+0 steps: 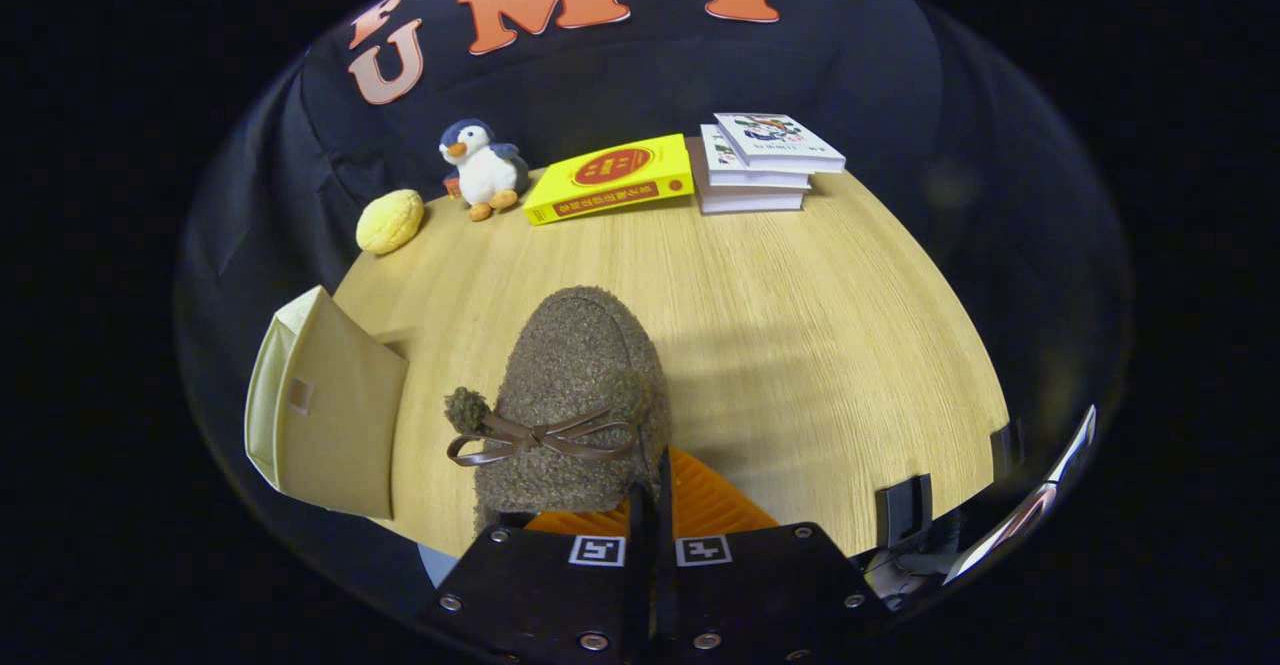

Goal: Open the storage box then place both shoes into the box .Put the left shoe in first, then the right shoe, with the right side of both shoes facing outward in a uniform manner.

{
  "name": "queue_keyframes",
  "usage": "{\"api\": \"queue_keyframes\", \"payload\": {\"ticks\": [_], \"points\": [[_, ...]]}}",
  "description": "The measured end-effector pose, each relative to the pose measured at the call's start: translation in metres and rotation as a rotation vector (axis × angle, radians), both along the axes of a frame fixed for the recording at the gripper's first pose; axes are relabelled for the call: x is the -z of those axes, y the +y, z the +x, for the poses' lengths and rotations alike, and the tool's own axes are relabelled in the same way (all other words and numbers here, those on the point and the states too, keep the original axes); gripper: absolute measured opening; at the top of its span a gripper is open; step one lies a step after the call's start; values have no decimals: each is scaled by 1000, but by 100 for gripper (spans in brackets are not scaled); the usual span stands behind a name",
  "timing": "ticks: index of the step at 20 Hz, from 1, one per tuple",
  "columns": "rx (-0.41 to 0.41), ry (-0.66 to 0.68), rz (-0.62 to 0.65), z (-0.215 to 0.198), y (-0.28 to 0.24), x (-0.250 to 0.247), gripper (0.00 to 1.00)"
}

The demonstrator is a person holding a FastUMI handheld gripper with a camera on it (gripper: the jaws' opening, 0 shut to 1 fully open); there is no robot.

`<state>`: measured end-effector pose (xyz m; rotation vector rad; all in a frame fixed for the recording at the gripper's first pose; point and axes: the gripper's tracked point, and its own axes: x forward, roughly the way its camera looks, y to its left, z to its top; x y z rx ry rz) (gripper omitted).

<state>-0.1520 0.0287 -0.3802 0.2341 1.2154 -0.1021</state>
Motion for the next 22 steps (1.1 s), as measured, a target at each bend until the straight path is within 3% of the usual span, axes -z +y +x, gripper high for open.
{"api": "queue_keyframes", "payload": {"ticks": [14,18,22], "points": [[-121,-116,113,81,211,-129,4],[-157,-114,134,92,265,-134,4],[-184,-60,151,95,307,-106,4]]}}
